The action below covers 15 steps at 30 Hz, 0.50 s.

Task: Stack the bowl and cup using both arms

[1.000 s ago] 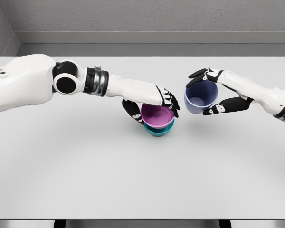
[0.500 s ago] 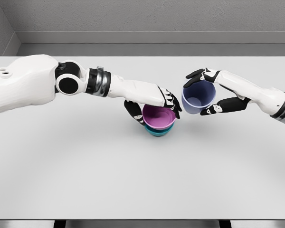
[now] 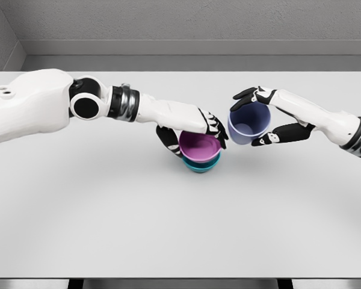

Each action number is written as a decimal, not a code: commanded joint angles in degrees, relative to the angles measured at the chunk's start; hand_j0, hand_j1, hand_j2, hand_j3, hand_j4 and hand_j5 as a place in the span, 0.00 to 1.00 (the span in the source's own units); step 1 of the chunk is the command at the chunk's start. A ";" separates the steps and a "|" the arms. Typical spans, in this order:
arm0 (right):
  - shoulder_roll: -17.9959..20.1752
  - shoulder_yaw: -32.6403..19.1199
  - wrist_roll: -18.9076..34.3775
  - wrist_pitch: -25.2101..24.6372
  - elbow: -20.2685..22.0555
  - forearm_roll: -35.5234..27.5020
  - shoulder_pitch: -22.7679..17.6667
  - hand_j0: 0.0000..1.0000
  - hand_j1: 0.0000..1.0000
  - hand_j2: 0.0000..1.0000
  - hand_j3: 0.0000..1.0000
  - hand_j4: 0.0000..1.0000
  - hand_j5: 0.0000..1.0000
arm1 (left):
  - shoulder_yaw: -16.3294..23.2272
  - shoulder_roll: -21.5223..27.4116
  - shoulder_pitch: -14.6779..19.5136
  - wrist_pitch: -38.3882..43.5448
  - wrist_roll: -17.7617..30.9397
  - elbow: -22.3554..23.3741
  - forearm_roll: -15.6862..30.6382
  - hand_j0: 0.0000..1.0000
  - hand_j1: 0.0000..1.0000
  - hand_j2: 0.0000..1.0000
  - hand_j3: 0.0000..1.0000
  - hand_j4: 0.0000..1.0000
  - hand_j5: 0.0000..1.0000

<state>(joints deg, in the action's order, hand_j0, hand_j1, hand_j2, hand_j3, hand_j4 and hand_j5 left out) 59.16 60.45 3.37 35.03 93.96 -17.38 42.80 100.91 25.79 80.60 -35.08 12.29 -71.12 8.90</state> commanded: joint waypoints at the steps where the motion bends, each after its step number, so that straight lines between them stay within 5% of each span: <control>1: -0.10 -0.07 -0.03 -0.03 -0.01 -0.46 0.00 0.69 0.69 0.69 0.69 0.69 0.69 | -0.10 -0.03 0.00 0.08 0.02 0.28 0.50 0.76 0.76 0.76 0.76 0.76 0.76; 4: -0.10 -0.07 -0.03 -0.03 0.08 -0.55 0.00 0.69 0.69 0.69 0.69 0.69 0.69 | -0.10 -0.03 0.00 0.08 0.02 0.28 0.50 0.77 0.77 0.77 0.77 0.77 0.77; 6: -0.10 -0.07 -0.03 -0.03 0.08 -0.63 0.00 0.70 0.70 0.70 0.70 0.70 0.70 | -0.10 -0.03 -0.09 0.08 0.02 0.28 0.50 1.00 1.00 1.00 1.00 1.00 1.00; 15: 0.17 -0.33 -0.03 -0.03 -0.10 -0.63 0.00 0.70 0.70 0.70 0.70 0.70 0.70 | -0.18 0.14 -0.35 0.08 -0.07 0.28 0.42 1.00 1.00 1.00 1.00 1.00 1.00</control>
<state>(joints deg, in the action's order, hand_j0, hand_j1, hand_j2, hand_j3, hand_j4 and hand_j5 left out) 59.21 60.30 3.37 35.03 93.84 -17.62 42.80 100.83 25.92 80.24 -35.06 12.25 -70.84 8.96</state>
